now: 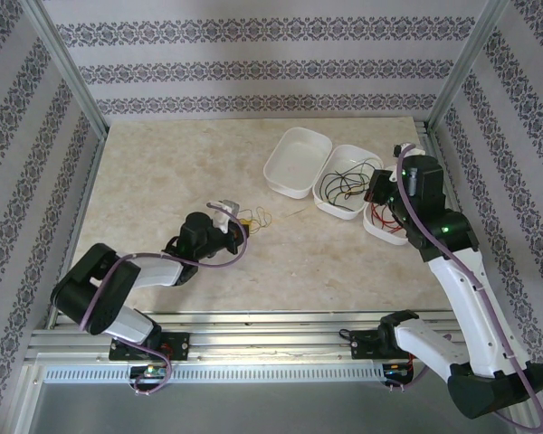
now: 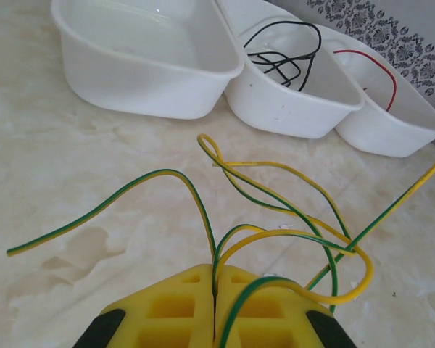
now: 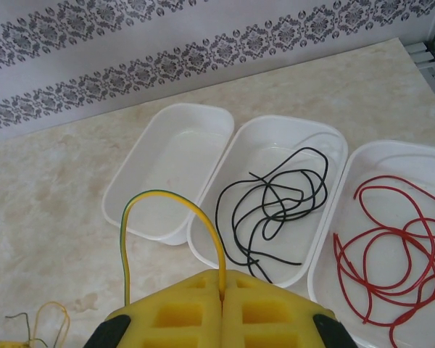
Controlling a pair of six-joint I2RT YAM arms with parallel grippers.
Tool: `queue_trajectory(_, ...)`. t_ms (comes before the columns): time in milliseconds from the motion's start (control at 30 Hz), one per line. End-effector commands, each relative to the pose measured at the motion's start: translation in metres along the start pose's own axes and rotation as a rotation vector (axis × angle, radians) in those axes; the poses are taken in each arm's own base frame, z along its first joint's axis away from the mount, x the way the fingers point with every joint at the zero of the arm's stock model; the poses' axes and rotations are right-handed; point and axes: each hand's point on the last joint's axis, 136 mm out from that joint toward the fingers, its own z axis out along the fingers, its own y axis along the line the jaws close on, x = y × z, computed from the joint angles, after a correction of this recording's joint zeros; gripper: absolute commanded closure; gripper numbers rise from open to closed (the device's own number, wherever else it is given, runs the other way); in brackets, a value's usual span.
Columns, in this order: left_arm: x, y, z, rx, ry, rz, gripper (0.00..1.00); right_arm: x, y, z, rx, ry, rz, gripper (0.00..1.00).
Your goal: Untangle the cables
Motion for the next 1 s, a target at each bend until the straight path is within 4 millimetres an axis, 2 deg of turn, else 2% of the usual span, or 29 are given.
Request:
queue_trajectory(0,0.046,0.043,-0.016,-0.175,0.156,-0.029,0.89,-0.051,-0.020,-0.035,0.115,-0.201,-0.012,1.00)
queue_trajectory(133,0.044,0.060,-0.023,-0.242,0.146,-0.075,0.75,-0.060,-0.025,-0.047,0.145,-0.242,-0.020,1.00)
queue_trajectory(167,0.043,0.061,-0.023,-0.243,0.138,-0.088,0.75,-0.060,-0.024,-0.047,0.132,-0.245,-0.016,1.00)
queue_trajectory(233,0.041,0.061,-0.020,-0.228,0.126,-0.104,0.75,-0.056,-0.018,-0.043,0.094,-0.232,-0.004,1.00)
queue_trajectory(333,0.039,0.058,-0.013,-0.200,0.119,-0.125,0.80,-0.047,-0.010,-0.034,0.045,-0.189,0.015,1.00)
queue_trajectory(433,0.037,0.057,-0.010,-0.189,0.117,-0.133,0.87,-0.046,-0.002,-0.033,0.001,-0.173,0.020,1.00)
queue_trajectory(500,0.034,0.055,-0.008,-0.176,0.117,-0.134,0.87,-0.049,0.008,-0.035,-0.042,-0.159,0.007,1.00)
queue_trajectory(600,0.029,0.046,-0.005,-0.128,0.122,-0.120,0.80,-0.052,0.028,-0.035,-0.106,-0.135,-0.030,1.00)
queue_trajectory(800,0.014,0.039,0.004,-0.093,0.135,-0.127,0.52,-0.065,0.076,-0.031,-0.163,-0.149,-0.172,1.00)
queue_trajectory(967,0.019,0.044,0.014,-0.123,0.223,-0.077,0.45,-0.081,0.115,-0.012,-0.218,-0.171,-0.236,1.00)
